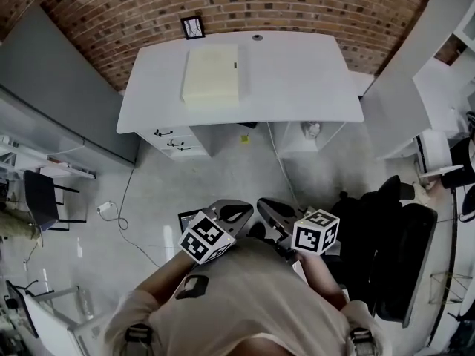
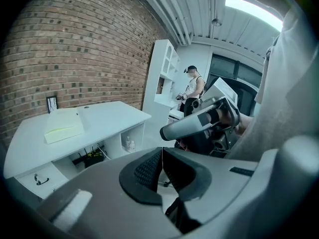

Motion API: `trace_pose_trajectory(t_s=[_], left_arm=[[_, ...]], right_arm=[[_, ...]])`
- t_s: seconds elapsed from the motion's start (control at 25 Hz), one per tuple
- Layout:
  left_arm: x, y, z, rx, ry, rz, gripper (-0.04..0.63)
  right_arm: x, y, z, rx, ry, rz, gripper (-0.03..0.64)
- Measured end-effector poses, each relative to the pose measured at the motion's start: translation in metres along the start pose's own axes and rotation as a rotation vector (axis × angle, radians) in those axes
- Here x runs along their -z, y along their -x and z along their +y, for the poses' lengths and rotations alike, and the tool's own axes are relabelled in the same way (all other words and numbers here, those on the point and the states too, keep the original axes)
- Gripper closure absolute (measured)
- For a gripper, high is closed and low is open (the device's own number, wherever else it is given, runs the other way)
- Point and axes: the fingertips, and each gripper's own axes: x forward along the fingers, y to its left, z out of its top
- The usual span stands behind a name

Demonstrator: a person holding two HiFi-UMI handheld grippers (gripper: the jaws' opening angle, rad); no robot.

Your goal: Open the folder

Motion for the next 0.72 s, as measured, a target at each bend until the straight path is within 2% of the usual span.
trace_pose_trajectory(t_s=[0.32, 0.48, 0.72], left_arm=[[-0.009, -0.013, 0.003, -0.008, -0.006, 0.009, 0.589], [-0.009, -0.017, 0.013, -0.002, 0.024, -0.007, 0.589], [-0.018, -0.025, 0.030, 0.040, 0.011, -0.021, 0.589]], right_arm=[[-0.006, 0.003, -0.017, 0.004, -0.032, 0.012, 0.611], [-0.009, -0.004, -0.020, 0.008, -0.017, 0.035, 0.611], [-0.023, -0.010, -0.033, 0.067, -0.020, 0.022, 0.611]])
